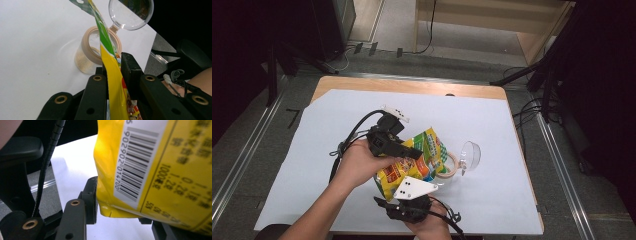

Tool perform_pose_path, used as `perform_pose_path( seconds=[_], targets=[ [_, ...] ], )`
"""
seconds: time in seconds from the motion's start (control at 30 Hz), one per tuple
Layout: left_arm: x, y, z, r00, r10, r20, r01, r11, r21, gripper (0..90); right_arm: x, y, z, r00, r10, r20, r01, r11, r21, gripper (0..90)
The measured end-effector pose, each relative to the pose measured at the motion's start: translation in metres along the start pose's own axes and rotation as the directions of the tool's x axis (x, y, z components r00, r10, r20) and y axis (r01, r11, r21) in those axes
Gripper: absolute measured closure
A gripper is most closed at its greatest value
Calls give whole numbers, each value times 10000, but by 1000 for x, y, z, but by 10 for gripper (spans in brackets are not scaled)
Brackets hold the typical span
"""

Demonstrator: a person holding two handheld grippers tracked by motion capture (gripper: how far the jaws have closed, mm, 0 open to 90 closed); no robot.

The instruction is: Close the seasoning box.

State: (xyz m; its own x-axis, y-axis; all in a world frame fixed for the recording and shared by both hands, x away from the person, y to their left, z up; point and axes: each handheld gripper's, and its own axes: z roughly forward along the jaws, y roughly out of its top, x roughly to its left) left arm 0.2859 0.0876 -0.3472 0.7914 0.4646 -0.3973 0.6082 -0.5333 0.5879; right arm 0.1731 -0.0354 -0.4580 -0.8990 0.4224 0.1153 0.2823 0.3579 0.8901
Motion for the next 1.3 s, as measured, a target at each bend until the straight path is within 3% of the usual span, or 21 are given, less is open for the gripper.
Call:
perform_pose_path(
  seconds=[0.17, 0.33, 0.57, 0.83, 1.03, 1.17, 1.3],
  targets=[
    [2, 0, 0, 10000, -74, 20, 74, 10000, -63, 824, -1, 1, 0, 10000, -53, 55, 53, 10000, 49, 643],
    [4, 0, -2, 9996, -160, 238, 167, 9995, -268, 778, -2, 2, -3, 9997, 211, -153, -214, 9996, -195, 645],
    [7, 1, -3, 9993, -294, 239, 304, 9987, -409, 724, -8, 4, -4, 9964, 604, -599, -630, 9971, -434, 642],
    [12, 10, -3, 9991, -429, 64, 430, 9988, -244, 768, -15, 9, 0, 9955, 709, -626, -732, 9967, -345, 635],
    [17, 23, -4, 9981, -613, -66, 613, 9981, 19, 778, -24, 20, 2, 9967, 556, -588, -558, 9984, -10, 600],
    [21, 19, -4, 9984, -561, 116, 562, 9984, -66, 779, -21, 18, 2, 9998, -103, -143, 102, 9999, -85, 642],
    [22, 17, -4, 9982, -584, 151, 586, 9982, -117, 762, -19, 16, 2, 9999, -48, -119, 47, 10000, -70, 646]
  ],
)
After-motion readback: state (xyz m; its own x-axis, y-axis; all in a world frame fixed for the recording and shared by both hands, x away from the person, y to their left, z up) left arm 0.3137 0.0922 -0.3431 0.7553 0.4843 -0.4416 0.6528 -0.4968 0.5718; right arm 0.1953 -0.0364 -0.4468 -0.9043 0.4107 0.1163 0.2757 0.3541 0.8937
